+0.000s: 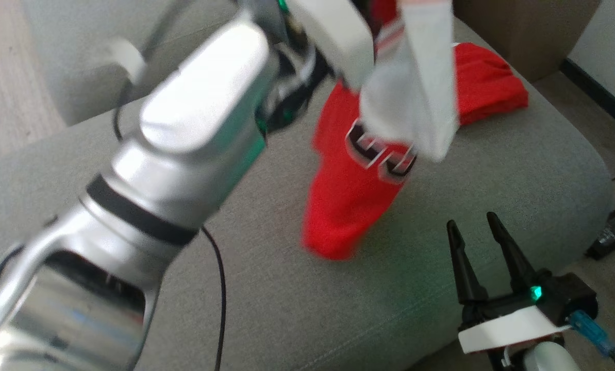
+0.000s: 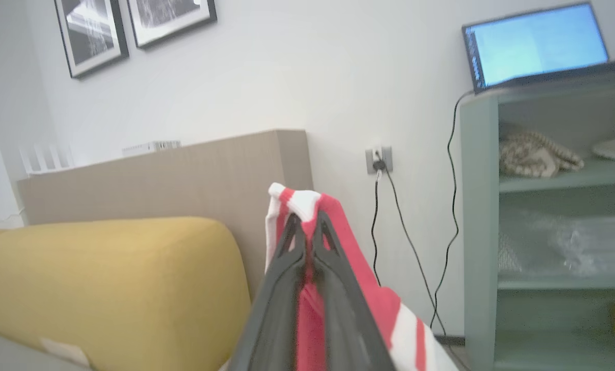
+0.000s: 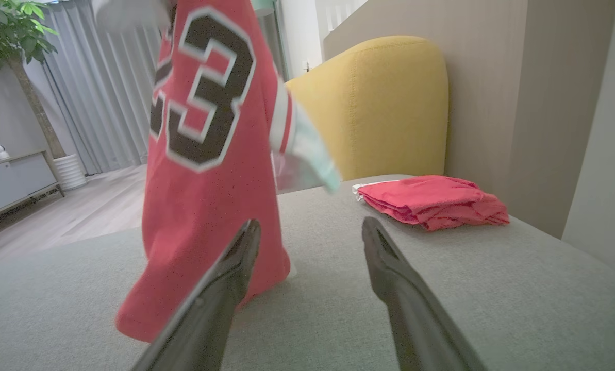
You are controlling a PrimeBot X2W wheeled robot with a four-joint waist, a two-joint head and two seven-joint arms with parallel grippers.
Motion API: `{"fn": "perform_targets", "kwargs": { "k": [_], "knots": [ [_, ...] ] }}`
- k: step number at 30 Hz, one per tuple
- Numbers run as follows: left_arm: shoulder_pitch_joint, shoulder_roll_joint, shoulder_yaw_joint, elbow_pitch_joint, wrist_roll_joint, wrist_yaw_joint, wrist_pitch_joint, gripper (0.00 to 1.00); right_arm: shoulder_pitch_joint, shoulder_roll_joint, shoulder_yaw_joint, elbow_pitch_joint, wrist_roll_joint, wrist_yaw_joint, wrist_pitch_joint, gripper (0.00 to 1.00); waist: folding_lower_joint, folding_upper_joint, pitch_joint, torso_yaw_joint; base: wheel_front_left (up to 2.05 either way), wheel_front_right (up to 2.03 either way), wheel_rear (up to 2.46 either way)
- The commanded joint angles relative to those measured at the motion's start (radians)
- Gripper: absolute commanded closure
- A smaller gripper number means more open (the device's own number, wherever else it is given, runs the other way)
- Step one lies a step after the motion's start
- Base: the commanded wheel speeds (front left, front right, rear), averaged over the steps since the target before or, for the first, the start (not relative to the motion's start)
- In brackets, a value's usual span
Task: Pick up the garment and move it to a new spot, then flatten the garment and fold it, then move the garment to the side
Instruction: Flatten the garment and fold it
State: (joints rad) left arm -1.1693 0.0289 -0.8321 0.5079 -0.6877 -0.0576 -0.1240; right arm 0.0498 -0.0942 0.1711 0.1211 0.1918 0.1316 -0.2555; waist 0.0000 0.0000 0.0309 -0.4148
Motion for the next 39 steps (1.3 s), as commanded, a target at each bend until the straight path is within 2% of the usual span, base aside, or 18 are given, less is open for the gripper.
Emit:
{"fn": "perform_targets", "kwargs": {
  "k": [1,5,8,16,19,23,28,31,32,34,39],
  "knots": [
    [-0.05,0.021,0.045,-0.009,-0.01,0.004,-0.013,1.0,-0.037,0.003,0.017,-0.034,-0.006,-0.001,-0.006,0.0,0.0,0.0,-0.005,-0.005,0.0,0.0,0.0],
    [-0.119,0.022,0.09,0.093,-0.047,0.028,-0.066,1.0,-0.029,0.004,0.0,-0.042,-0.013,-0.001,-0.006,0.0,0.0,0.0,-0.014,0.021,0.0,0.0,0.0],
    [-0.077,0.039,0.096,0.176,-0.047,0.047,-0.085,1.0,-0.029,0.003,-0.011,-0.052,-0.017,-0.001,-0.006,0.0,0.0,0.0,-0.011,0.057,0.0,0.0,0.0],
    [0.297,0.15,0.158,0.315,-0.108,0.104,-0.13,1.0,-0.019,-0.009,-0.022,-0.062,-0.022,-0.001,-0.006,0.0,0.0,0.0,0.012,0.149,0.0,0.0,0.0],
    [0.449,0.194,0.221,0.295,-0.128,0.124,-0.137,1.0,-0.014,-0.015,-0.029,-0.066,-0.023,-0.001,-0.006,0.0,0.0,0.0,0.023,0.174,0.0,0.0,0.0],
    [0.632,0.237,0.339,0.186,-0.095,0.154,-0.137,1.0,-0.011,-0.024,-0.033,-0.068,-0.024,-0.001,-0.006,0.0,0.0,0.0,0.033,0.206,0.0,0.0,0.0],
    [0.786,0.254,0.455,0.053,-0.026,0.178,-0.138,1.0,-0.007,-0.032,-0.033,-0.067,-0.027,-0.001,-0.006,0.0,0.0,0.0,0.033,0.241,0.0,0.0,0.0],
    [0.831,0.256,0.486,0.0,0.022,0.18,-0.138,1.0,-0.005,-0.036,-0.029,-0.066,-0.027,-0.001,-0.006,0.0,0.0,0.0,0.033,0.264,0.0,0.0,0.0],
    [0.838,0.256,0.498,-0.015,0.034,0.178,-0.138,0.97,-0.005,-0.038,-0.026,-0.066,-0.028,-0.001,-0.006,0.0,0.0,0.0,0.032,0.27,0.0,0.0,0.0],
    [0.842,0.245,0.528,-0.053,0.058,0.166,-0.138,0.0,-0.007,-0.04,-0.02,-0.064,-0.028,-0.001,-0.006,0.0,0.0,0.0,0.032,0.281,0.0,0.0,0.0],
    [0.86,0.226,0.564,-0.095,0.165,0.181,-0.138,0.0,-0.012,-0.043,-0.006,-0.058,-0.028,-0.001,-0.006,0.0,0.0,0.0,0.031,0.29,0.0,0.0,0.0]
  ]
}}
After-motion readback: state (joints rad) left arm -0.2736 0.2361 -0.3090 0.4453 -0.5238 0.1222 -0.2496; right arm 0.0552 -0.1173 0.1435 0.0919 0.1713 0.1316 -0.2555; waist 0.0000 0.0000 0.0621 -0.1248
